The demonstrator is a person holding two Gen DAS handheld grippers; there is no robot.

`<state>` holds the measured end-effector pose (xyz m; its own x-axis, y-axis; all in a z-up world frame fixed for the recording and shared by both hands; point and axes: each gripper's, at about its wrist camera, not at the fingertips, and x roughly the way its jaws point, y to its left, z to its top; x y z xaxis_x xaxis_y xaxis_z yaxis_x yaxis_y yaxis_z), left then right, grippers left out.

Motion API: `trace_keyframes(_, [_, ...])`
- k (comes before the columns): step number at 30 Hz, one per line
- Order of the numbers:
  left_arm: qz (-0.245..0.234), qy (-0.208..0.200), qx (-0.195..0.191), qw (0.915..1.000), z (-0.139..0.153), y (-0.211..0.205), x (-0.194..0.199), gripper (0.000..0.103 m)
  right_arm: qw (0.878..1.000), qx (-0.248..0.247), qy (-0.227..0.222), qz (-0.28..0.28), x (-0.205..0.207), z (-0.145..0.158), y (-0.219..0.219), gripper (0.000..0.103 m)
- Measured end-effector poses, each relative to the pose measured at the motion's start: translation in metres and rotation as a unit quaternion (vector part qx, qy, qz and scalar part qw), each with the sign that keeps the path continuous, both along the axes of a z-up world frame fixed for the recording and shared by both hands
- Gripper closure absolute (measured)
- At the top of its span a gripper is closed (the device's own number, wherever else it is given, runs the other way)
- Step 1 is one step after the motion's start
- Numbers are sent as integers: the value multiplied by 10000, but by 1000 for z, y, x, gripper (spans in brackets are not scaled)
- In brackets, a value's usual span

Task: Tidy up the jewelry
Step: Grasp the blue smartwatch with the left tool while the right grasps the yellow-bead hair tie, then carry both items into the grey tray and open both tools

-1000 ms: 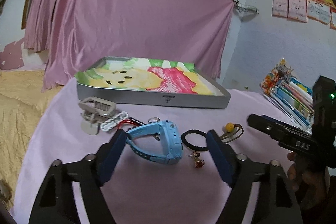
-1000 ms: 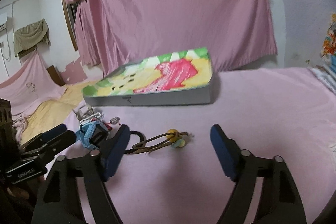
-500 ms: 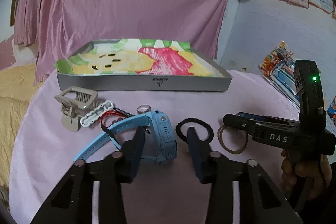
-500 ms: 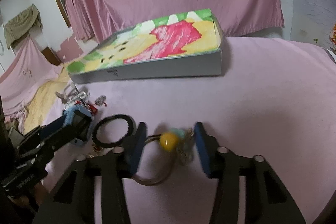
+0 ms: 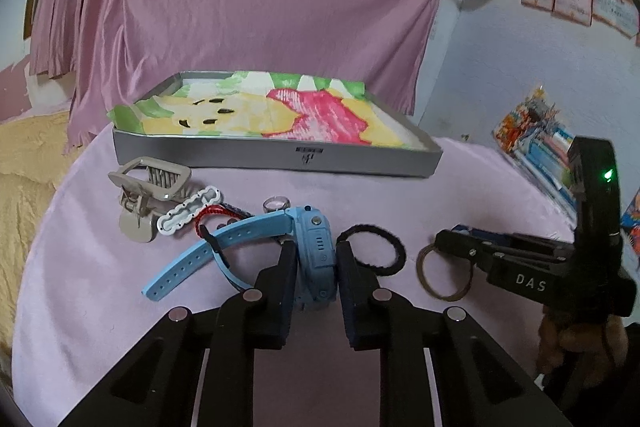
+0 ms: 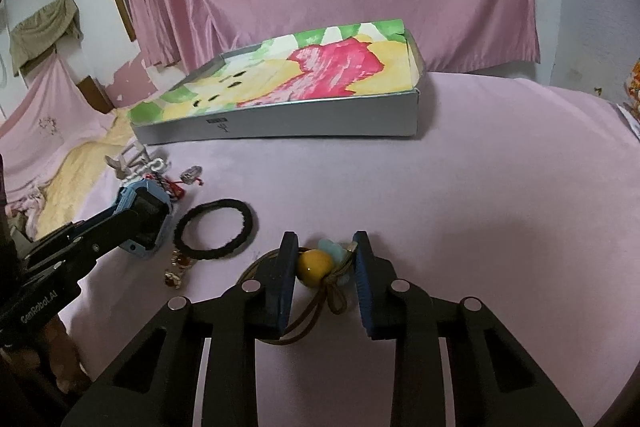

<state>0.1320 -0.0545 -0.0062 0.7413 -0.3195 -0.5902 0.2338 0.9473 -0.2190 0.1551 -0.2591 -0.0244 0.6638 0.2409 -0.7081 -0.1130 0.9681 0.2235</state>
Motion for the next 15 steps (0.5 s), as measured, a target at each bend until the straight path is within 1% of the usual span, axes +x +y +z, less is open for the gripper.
trace_keyframes(4, [-57, -267, -172, 9995, 15, 5, -7, 86, 9994, 155, -284, 101, -4, 14, -3, 79])
trace_keyframes(8, [-56, -591, -208, 9980, 35, 10, -6, 86, 9975, 265, -619, 225, -1, 35, -2, 79])
trace_keyframes(12, [-2, -811, -212, 9965, 53, 18, 4, 86, 9944, 421, -915, 325, 15, 54, 2, 79])
trace_keyframes(15, [72, -935, -178, 9954, 66, 25, 21, 86, 9919, 552, -1099, 324, 35, 64, 7, 79])
